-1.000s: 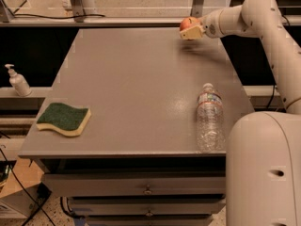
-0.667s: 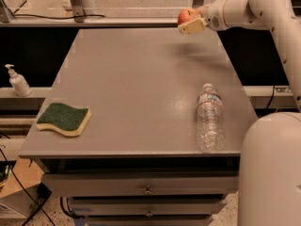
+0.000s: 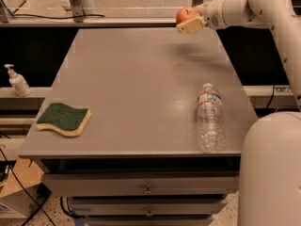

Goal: Move apple near sponge

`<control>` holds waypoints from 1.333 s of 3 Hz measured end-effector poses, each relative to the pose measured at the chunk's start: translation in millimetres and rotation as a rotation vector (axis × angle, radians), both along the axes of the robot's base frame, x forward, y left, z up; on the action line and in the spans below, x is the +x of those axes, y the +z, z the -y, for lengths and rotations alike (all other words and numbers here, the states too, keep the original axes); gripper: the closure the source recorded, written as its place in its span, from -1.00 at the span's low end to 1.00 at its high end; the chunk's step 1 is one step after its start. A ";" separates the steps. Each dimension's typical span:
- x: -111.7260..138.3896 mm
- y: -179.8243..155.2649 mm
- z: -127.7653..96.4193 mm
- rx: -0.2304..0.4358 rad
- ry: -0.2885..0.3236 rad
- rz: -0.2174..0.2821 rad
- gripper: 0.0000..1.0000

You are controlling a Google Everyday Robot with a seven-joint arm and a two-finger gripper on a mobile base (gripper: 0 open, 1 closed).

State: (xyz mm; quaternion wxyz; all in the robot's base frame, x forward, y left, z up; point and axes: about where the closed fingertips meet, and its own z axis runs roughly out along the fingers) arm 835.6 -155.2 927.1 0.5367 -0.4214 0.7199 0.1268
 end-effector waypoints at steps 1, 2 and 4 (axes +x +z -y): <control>-14.0 -1.0 -19.9 -0.045 0.078 0.012 1.00; -44.6 -1.8 -53.4 -0.144 0.200 0.040 1.00; -124.1 -33.0 -118.6 -0.231 0.395 0.031 1.00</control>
Offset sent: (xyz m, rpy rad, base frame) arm -0.1056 0.0986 -0.0172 -0.2978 -0.0617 0.3661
